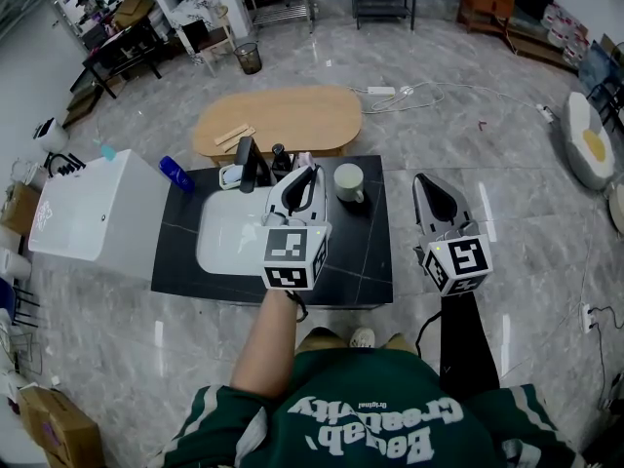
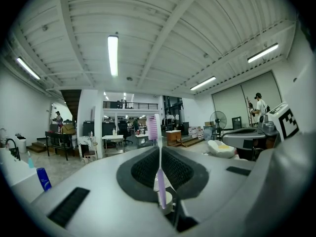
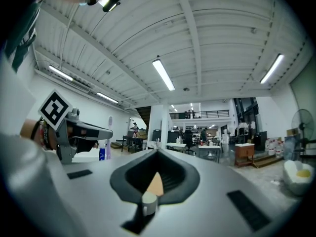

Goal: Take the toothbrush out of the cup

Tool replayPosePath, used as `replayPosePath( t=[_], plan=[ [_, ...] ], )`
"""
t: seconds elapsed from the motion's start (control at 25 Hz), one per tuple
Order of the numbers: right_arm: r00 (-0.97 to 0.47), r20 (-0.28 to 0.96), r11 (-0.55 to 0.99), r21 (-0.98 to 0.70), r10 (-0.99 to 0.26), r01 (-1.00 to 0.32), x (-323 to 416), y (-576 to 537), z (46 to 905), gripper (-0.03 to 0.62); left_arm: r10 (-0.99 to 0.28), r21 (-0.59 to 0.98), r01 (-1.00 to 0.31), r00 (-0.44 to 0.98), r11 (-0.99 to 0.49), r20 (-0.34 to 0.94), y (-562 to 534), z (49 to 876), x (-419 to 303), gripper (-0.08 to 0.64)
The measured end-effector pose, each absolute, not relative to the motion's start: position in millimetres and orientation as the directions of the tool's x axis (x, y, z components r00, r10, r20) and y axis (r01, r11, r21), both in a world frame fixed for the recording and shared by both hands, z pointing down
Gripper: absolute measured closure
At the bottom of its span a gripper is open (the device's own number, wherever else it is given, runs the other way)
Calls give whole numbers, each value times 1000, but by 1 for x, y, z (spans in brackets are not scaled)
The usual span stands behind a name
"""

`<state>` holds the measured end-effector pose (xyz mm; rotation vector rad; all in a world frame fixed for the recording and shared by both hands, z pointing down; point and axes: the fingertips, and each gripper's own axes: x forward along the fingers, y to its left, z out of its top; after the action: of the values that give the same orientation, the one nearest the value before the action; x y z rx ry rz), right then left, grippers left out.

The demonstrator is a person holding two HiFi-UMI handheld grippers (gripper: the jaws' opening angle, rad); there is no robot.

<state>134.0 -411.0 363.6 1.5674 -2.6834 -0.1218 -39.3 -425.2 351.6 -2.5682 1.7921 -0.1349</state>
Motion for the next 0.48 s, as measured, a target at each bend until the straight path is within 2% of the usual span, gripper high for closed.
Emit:
replayPosePath(
  t=[0.48],
  plan=[
    [-481,-11,479,88,-877,-874,136,-403,367,589,-936,-60,-934,349,-352,55,-418,350,-38,545]
  ],
)
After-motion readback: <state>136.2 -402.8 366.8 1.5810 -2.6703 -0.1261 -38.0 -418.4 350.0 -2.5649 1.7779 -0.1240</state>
